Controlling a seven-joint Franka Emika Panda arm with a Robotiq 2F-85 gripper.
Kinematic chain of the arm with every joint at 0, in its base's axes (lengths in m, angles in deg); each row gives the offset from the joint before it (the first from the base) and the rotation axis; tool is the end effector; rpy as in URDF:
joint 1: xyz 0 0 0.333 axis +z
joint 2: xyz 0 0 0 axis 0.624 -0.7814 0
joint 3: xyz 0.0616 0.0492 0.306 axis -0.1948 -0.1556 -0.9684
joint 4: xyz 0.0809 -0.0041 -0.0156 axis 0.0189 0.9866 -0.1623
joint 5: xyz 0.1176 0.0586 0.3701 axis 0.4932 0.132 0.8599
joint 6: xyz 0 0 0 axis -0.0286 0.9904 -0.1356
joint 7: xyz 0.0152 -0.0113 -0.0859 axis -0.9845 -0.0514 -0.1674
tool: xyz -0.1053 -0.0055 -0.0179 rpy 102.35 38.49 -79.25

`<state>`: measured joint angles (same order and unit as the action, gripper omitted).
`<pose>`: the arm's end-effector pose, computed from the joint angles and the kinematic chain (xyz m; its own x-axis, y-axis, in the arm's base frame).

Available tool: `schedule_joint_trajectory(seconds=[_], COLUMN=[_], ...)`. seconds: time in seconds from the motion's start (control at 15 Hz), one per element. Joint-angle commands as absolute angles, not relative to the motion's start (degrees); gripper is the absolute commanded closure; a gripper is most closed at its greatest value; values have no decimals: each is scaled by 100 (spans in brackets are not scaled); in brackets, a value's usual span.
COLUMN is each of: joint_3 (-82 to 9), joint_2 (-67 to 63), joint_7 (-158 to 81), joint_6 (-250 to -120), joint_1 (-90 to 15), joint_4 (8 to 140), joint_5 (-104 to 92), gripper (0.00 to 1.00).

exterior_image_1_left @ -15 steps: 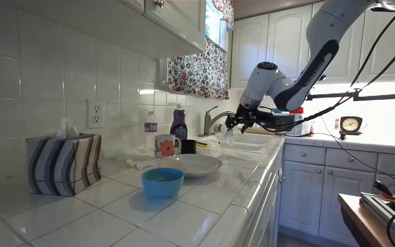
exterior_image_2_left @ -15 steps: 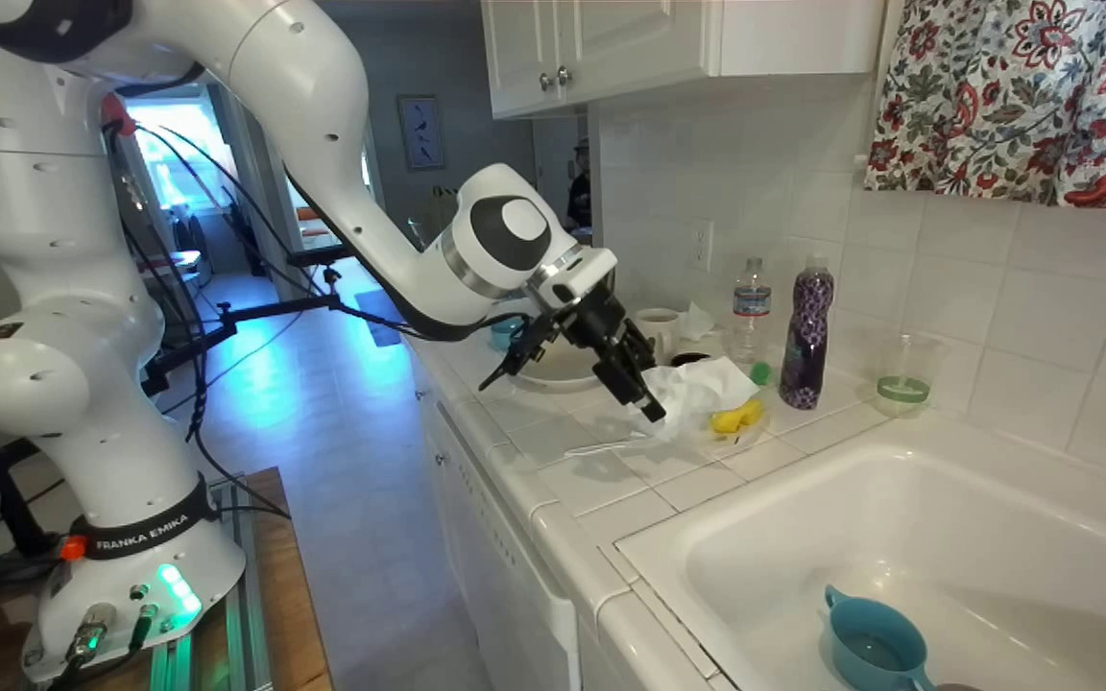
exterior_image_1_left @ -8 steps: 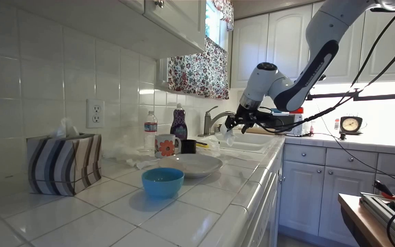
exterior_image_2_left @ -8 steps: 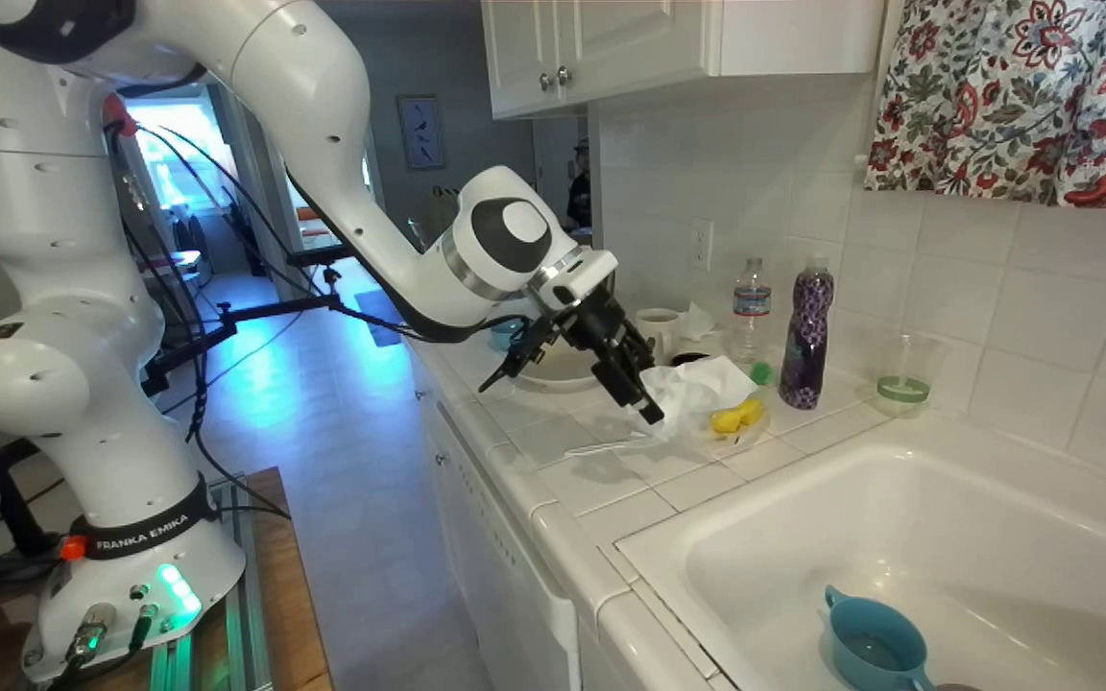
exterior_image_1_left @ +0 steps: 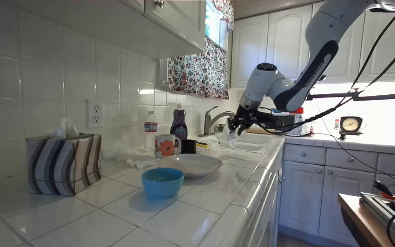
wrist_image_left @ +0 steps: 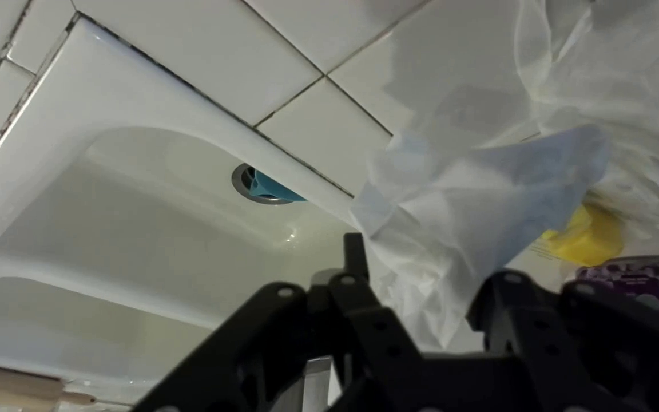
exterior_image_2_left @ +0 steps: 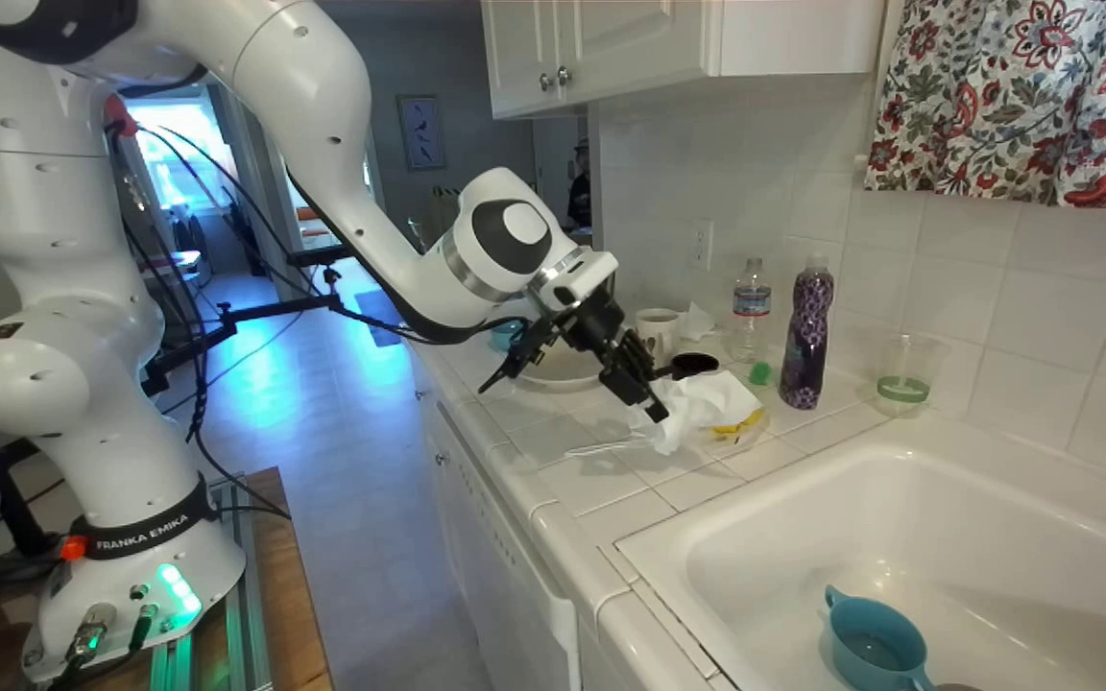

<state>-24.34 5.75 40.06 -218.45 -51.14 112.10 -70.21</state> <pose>0.5040 -0.2087 0.3208 0.5286 -0.5741 0.6253 -0.7464 -0.6652 0.0202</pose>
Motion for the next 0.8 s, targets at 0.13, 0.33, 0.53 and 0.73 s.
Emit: schedule_joint_trajectory(seconds=[0.13, 0.33, 0.53, 0.73], joint_3=[-2524, -2488, -2603, -2667], joint_2=[549, 615, 394, 698], joint_7=[3663, 4032, 3647, 3691], joint_6=[-21682, -21210, -20160, -19889], joint_1=[-5090, -4981, -4844, -4843], joint_4=[11227, 11132, 11092, 11100], joint_5=[-6894, -7125, -6926, -7072], gripper=[13, 0, 0, 0])
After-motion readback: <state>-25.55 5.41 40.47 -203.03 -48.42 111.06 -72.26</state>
